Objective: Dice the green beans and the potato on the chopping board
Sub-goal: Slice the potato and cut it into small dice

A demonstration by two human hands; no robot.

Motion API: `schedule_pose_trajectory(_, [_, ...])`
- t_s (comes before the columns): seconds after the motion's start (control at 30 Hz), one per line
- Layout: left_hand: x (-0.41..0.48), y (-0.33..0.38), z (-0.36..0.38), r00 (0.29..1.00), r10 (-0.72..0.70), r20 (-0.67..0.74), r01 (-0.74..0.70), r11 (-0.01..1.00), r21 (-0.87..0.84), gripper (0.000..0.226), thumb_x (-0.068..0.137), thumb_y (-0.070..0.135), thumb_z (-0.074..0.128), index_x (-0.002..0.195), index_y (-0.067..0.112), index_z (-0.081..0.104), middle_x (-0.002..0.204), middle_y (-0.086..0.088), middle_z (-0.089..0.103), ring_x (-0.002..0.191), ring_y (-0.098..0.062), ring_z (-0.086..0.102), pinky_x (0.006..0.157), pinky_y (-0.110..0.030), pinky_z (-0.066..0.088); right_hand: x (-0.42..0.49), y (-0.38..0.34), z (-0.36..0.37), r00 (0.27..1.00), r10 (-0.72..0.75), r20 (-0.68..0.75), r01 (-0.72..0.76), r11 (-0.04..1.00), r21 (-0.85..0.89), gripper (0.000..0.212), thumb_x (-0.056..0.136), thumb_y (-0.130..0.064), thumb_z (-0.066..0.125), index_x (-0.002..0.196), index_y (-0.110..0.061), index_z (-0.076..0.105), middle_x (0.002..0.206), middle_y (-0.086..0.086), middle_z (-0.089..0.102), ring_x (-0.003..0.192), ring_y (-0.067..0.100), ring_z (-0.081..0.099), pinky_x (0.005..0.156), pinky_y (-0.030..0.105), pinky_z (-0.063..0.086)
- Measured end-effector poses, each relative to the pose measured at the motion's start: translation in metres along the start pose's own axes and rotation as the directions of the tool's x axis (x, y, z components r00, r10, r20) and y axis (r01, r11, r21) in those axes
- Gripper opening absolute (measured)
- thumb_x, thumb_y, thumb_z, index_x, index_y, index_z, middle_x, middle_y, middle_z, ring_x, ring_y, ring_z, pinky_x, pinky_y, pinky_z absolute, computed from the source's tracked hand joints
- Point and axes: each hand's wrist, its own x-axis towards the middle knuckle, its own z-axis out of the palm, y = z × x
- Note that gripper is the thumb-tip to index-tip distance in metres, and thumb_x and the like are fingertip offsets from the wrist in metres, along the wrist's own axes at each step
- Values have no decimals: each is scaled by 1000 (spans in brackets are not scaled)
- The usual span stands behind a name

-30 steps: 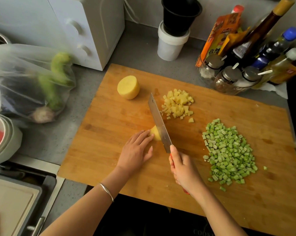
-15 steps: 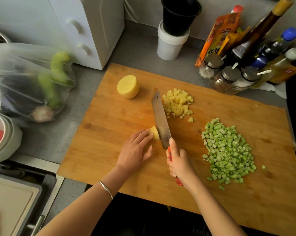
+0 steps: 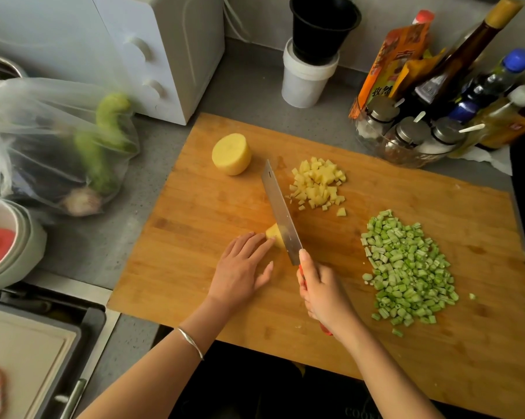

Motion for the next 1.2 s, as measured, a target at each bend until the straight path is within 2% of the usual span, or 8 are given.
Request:
schedule_pose_trajectory(0.3, [2,-1,-1,1000,-9,27,9,1000,9,47,94,43,37,130,20,57,129,-2,58,122,-23,50,101,-36,39,6,3,8,999,44,-13,-44,999,-9,57,98,-56,29,58,-17,38,38,-8,34,34,5,29,47,26,24])
schedule_pose_trajectory(0.5, [2,-1,-2,999,-15,35,14,1000,3,46,94,42,37,130,22,56,130,-1,57,123,-21,47,104,-31,32,11,0,13,996,79,-31,-79,997,-20,59,98,-57,28,56,-17,38,36,-8,34,33,6,30,47,26,26])
schedule_pose_trajectory(0.63, [1,0,-2,998,-21,54,20,1000,4,47,95,43,35,133,23,53,133,0,55,126,-21,45,105,-34,34,10,-7,7,990,139,-27,-134,983,129,56,98,-59,31,62,-17,38,45,-4,31,38,12,27,43,26,21])
schedule_pose_trajectory(0.9, [-3,0,-4,999,-51,-19,50,997,-63,48,94,39,39,131,13,54,128,-2,57,119,-21,49,103,-35,36,-1,-6,4,1000,4,-12,-3,994,105,54,99,-55,33,64,-14,38,47,-2,29,38,11,26,39,22,21])
schedule_pose_trajectory(1.0, [-4,0,-4,999,-36,-21,35,998,-57,47,95,40,40,130,13,56,127,-2,58,118,-21,49,103,-35,35,1,-6,9,1000,1,-5,0,998,60,55,100,-54,32,62,-15,39,44,-5,32,36,8,28,41,20,24])
schedule_pose_trajectory(1.2, [-4,-1,-3,999,-37,-20,37,998,-45,46,95,41,38,126,14,60,125,-3,59,119,-22,49,102,-35,35,5,-5,14,1000,24,-15,-24,1000,13,57,99,-55,31,58,-17,39,38,-8,34,34,6,30,47,25,26])
